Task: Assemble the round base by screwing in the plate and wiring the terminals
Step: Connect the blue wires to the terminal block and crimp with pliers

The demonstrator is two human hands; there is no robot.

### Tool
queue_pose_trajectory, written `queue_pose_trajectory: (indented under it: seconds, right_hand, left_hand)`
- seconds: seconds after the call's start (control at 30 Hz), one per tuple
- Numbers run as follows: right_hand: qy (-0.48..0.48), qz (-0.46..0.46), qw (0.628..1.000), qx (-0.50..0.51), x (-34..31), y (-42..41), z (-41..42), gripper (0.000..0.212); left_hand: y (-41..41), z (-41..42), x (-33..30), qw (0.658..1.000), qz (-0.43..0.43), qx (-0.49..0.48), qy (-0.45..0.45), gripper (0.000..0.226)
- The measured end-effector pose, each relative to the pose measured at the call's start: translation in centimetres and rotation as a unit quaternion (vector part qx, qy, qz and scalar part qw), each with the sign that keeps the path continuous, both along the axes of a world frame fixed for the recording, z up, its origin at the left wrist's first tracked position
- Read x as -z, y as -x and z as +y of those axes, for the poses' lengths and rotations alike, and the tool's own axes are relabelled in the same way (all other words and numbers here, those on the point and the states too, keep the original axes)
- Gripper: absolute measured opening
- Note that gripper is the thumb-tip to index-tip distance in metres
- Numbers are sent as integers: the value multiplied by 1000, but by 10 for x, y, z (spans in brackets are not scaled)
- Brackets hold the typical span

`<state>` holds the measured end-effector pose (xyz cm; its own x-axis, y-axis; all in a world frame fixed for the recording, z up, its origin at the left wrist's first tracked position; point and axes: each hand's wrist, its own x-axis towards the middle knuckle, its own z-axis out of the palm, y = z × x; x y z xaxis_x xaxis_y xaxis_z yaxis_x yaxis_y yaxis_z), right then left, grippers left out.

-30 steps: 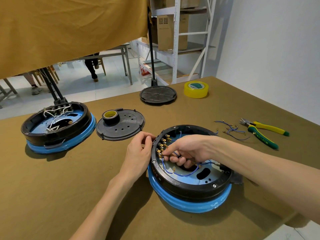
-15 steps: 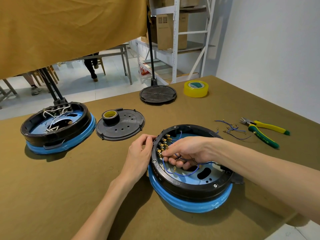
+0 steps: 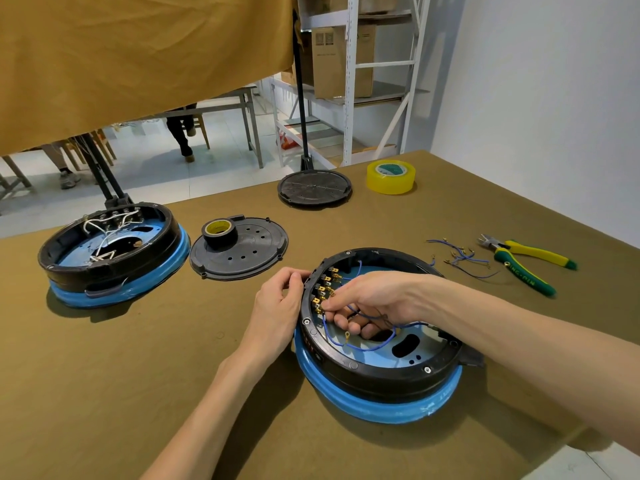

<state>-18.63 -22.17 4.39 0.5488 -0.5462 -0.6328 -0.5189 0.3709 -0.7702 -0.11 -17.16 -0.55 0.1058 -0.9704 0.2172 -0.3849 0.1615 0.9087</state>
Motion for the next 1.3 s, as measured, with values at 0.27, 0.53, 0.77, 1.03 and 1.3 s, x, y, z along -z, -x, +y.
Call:
queue_pose_trajectory:
  seconds: [0.27, 0.53, 0.77, 1.03, 1.3]
  right_hand:
    - [12, 5, 999, 29, -3, -9, 2, 17]
    - [8, 10, 999, 52, 1, -9, 4, 18]
    - [1, 2, 998, 64, -4, -3, 6, 11]
    - [36, 45, 995, 76, -7, -12, 7, 12]
    - [48, 56, 993, 93, -6, -14, 7, 6]
  left_hand:
    - [3, 3, 4, 1000, 14, -1, 15, 32]
    - [4, 6, -1, 1000, 6, -14, 7, 27]
    - [-14, 5, -27, 987, -145, -61, -31, 25]
    - [-19, 11, -48, 973, -182, -16, -142, 36]
    - [-4, 17, -49, 966, -232, -61, -99, 22]
